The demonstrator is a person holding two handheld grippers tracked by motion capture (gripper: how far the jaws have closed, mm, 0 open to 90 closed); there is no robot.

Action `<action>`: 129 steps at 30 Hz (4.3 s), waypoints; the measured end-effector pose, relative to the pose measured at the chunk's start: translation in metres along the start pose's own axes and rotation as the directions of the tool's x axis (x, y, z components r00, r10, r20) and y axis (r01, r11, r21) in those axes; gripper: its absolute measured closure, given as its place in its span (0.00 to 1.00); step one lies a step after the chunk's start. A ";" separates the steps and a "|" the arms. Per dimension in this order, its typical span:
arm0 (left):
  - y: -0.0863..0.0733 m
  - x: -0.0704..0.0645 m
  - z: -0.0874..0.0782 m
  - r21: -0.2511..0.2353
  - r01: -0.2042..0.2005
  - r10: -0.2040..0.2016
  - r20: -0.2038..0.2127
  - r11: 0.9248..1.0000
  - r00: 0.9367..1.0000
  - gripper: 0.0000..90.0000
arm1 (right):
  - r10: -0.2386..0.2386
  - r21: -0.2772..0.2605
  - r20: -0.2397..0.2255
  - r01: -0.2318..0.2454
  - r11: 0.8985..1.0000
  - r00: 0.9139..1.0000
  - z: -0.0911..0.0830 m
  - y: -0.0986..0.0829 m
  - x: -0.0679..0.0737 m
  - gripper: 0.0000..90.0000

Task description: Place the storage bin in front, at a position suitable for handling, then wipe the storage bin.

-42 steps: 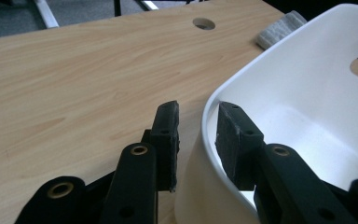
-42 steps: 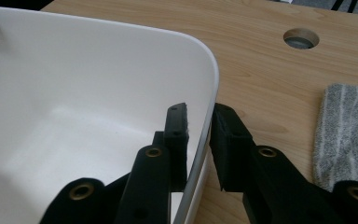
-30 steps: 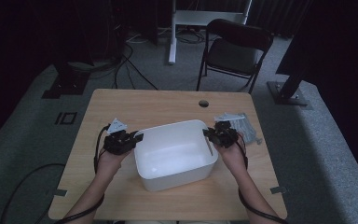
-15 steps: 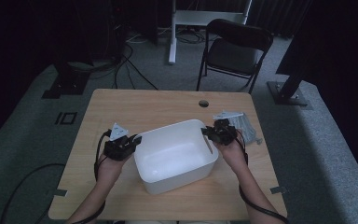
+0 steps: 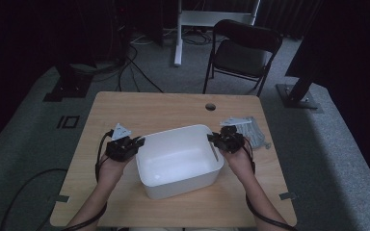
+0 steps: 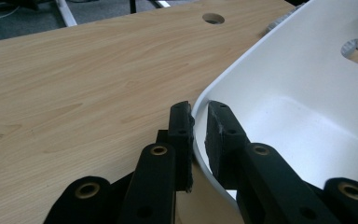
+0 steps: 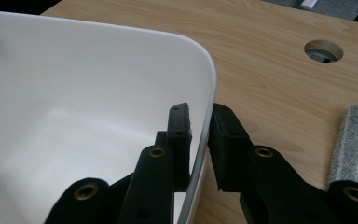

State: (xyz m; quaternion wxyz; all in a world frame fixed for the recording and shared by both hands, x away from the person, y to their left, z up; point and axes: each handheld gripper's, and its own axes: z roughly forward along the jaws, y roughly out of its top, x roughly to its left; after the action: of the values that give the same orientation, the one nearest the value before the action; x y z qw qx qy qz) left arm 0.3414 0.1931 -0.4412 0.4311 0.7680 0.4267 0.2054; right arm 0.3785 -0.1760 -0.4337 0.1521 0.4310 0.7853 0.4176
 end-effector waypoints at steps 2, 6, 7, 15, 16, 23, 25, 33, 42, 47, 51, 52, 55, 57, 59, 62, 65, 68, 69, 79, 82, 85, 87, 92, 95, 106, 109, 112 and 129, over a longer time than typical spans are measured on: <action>-0.002 0.001 -0.002 -0.006 -0.003 0.003 0.012 1.000 1.000 0.89 | 0.017 -0.003 0.005 -0.017 1.000 1.000 -0.003 -0.003 0.004 0.87; -0.004 -0.001 -0.005 -0.003 -0.012 0.012 0.017 1.000 1.000 0.89 | 0.026 -0.005 0.016 -0.026 1.000 1.000 -0.007 -0.008 0.010 0.87; -0.005 -0.001 -0.006 -0.004 -0.008 0.008 0.019 1.000 1.000 0.89 | 0.029 -0.007 0.018 -0.029 1.000 0.999 -0.008 -0.009 0.012 0.87; -0.007 -0.004 -0.008 -0.004 -0.013 0.013 0.035 1.000 0.999 0.89 | 0.071 -0.018 0.021 -0.070 0.997 0.997 -0.020 -0.021 0.020 0.85; -0.006 -0.005 -0.007 -0.002 -0.020 0.020 0.037 1.000 0.999 0.89 | 0.076 -0.016 0.021 -0.076 0.997 0.997 -0.021 -0.022 0.021 0.85; -0.006 -0.003 -0.007 -0.005 -0.027 0.027 0.049 1.000 0.998 0.89 | 0.082 -0.024 0.021 -0.081 0.996 0.996 -0.022 -0.024 0.021 0.84; -0.007 -0.003 -0.007 -0.006 -0.024 0.024 0.050 1.000 0.998 0.89 | 0.079 -0.023 0.024 -0.079 0.997 0.997 -0.022 -0.024 0.022 0.84; -0.006 -0.002 -0.007 -0.004 -0.028 0.029 0.062 1.000 0.998 0.89 | 0.069 -0.020 0.009 -0.069 0.997 0.998 -0.022 -0.023 0.020 0.80; -0.005 -0.001 -0.006 -0.004 -0.036 0.037 0.075 0.999 0.997 0.89 | 0.035 -0.062 -0.048 -0.038 0.997 0.998 -0.032 -0.015 0.020 0.62; -0.005 0.000 -0.006 -0.005 -0.042 0.042 0.079 0.999 0.996 0.89 | 0.028 -0.122 -0.073 -0.037 0.992 0.997 -0.043 -0.011 0.014 0.56; -0.005 0.001 -0.005 -0.007 -0.041 0.041 0.082 0.999 0.996 0.89 | 0.003 -0.164 -0.071 -0.015 0.986 0.997 -0.052 -0.008 0.008 0.52; -0.005 0.001 -0.005 -0.007 -0.040 0.040 0.084 0.999 0.996 0.89 | 0.000 -0.174 -0.069 -0.012 0.985 0.998 -0.054 -0.007 0.006 0.50; -0.005 0.002 -0.005 -0.006 -0.041 0.041 0.088 0.999 0.995 0.89 | 0.009 -0.197 -0.060 -0.021 0.980 0.998 -0.059 -0.007 -0.002 0.49; -0.005 0.002 -0.005 -0.010 -0.037 0.038 0.090 0.999 0.995 0.89 | 0.023 -0.220 -0.050 -0.033 0.975 0.999 -0.063 -0.009 -0.011 0.48; -0.006 0.002 -0.005 -0.018 -0.030 0.032 0.094 0.999 0.995 0.89 | 0.040 -0.236 -0.036 -0.048 0.971 0.999 -0.066 -0.012 -0.020 0.47; -0.007 0.003 -0.005 -0.022 -0.021 0.023 0.095 1.000 0.995 0.89 | 0.071 -0.243 -0.013 -0.072 0.967 0.997 -0.067 -0.018 -0.037 0.46; -0.008 0.003 -0.005 -0.033 -0.007 0.010 0.100 0.999 0.995 0.89 | 0.095 -0.242 0.019 -0.088 0.966 0.995 -0.067 -0.025 -0.053 0.44; -0.008 0.004 -0.005 -0.031 -0.007 0.010 0.101 0.999 0.995 0.89 | 0.124 -0.231 0.051 -0.110 0.967 0.991 -0.065 -0.034 -0.066 0.44; -0.008 0.004 -0.005 -0.032 -0.003 0.006 0.103 0.999 0.995 0.88 | 0.138 -0.224 0.061 -0.122 0.967 0.988 -0.064 -0.037 -0.071 0.45; -0.010 0.010 -0.011 -0.017 0.055 -0.052 0.117 0.998 0.992 0.68 | 0.198 -0.190 0.091 -0.178 0.966 0.976 -0.058 -0.055 -0.090 0.45; -0.012 0.007 -0.015 0.003 0.041 -0.041 0.112 0.999 0.993 0.60 | 0.201 -0.190 0.094 -0.180 0.965 0.975 -0.058 -0.057 -0.092 0.45; -0.013 0.005 -0.016 0.005 0.035 -0.035 0.104 0.999 0.994 0.59 | 0.200 -0.187 0.098 -0.180 0.966 0.975 -0.055 -0.058 -0.094 0.45; -0.015 0.003 -0.015 0.007 0.043 -0.044 0.109 0.999 0.993 0.63 | 0.203 -0.181 0.101 -0.183 0.966 0.974 -0.053 -0.059 -0.095 0.45; -0.013 -0.001 -0.014 -0.008 0.025 -0.024 0.089 1.000 0.996 0.76 | 0.191 -0.164 0.111 -0.172 0.971 0.975 -0.043 -0.060 -0.096 0.44; -0.012 -0.003 -0.013 -0.013 0.016 -0.015 0.049 1.000 0.999 0.82 | 0.201 -0.163 0.102 -0.183 0.970 0.974 -0.039 -0.060 -0.100 0.44; -0.017 0.006 -0.024 -0.010 0.024 -0.024 -0.002 1.000 1.000 0.89 | 0.217 -0.122 0.115 -0.203 0.972 0.969 -0.018 -0.059 -0.116 0.43; -0.020 0.007 -0.028 -0.011 0.027 -0.027 -0.014 1.000 1.000 0.89 | 0.212 -0.102 0.141 -0.199 0.975 0.967 -0.009 -0.057 -0.120 0.41; -0.022 0.007 -0.031 -0.008 0.025 -0.025 -0.023 1.000 0.999 0.89 | 0.216 -0.090 0.156 -0.204 0.975 0.964 -0.001 -0.055 -0.125 0.39; -0.025 0.007 -0.035 -0.013 0.041 -0.041 -0.031 0.999 0.999 0.89 | 0.215 -0.002 0.312 -0.225 0.974 0.926 0.052 -0.051 -0.151 0.32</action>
State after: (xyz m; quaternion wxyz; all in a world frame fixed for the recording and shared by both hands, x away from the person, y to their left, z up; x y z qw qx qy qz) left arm 0.3094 0.2222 -0.4436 0.4331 0.7532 0.4478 0.2112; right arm 0.4700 -0.2844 -0.5237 0.2183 0.5790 0.7054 0.3457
